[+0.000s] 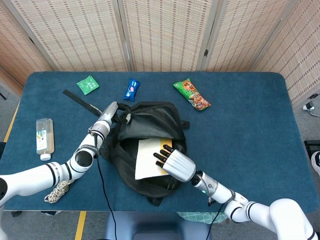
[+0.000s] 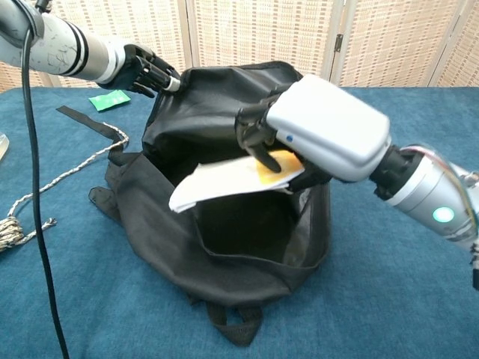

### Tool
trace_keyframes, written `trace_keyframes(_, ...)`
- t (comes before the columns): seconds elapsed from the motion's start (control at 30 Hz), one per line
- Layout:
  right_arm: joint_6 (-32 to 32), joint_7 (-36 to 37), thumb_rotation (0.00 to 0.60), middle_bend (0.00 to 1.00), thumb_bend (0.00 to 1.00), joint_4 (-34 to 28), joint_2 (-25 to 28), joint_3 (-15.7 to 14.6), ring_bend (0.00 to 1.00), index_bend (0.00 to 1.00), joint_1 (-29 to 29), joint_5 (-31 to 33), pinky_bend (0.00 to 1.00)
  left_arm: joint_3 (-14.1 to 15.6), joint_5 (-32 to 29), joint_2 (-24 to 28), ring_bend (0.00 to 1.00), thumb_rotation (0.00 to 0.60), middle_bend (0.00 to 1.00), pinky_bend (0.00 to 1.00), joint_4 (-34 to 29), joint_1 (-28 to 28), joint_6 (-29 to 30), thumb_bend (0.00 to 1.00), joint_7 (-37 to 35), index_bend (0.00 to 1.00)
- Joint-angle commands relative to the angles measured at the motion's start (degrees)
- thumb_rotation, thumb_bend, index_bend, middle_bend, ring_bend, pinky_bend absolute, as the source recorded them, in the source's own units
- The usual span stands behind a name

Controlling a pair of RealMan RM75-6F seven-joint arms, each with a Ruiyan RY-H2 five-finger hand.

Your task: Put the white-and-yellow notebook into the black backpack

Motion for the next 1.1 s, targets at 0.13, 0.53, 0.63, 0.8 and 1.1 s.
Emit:
trace_keyframes(0.13, -2.5, -3.5, 0.600, 0.47, 0.46, 5.4, -4.2, -0.9, 0.53, 0.79, 1.0, 1.5, 0.42, 0.1, 0.2, 0.4, 0.22, 0.600, 0.29, 0.04, -0.7, 0.1, 0.3, 0.78, -0.2, 0.63)
trace_keyframes(0.53, -6.7, -6.7, 0.600, 0.47, 0.46, 11.7, -8.3, 0.6, 0.51, 0.79, 5.1, 5.0, 0.39, 0.5, 0.8, 0.8, 0.22, 0.600, 0.29, 0.04, -1.3, 0.0, 0.1, 0.78, -0.6, 0.63)
trace_keyframes(0.63, -7.7, -7.3, 0.600, 0.47, 0.46, 12.9, -9.0, 0.7, 0.51, 0.79, 6.1, 5.7, 0.38, 0.6, 0.9, 0.8, 0.22, 0.600, 0.29, 0.04, -1.3, 0.1, -0.1, 0.78, -0.7, 0.63)
trace_keyframes(0.8, -8.0, -8.9, 0.600, 0.47, 0.46, 15.1, -10.4, 1.3, 0.51, 0.79, 7.1, 7.0, 0.37, 0.9, 1.0, 1.0, 0.22, 0.600, 0.29, 0.04, -1.3, 0.2, -0.2, 0.79, -1.0, 0.63)
trace_keyframes(1.1, -7.3, -11.4, 0.600, 0.47, 0.46, 17.3, -11.4, 1.2, 0.51, 0.80, 6.0, 9.6, 0.36, 1.2, 1.2, 1.3, 0.22, 0.600, 0.29, 0.04, -0.6, 0.6, -1.0, 0.79, -1.8, 0.63)
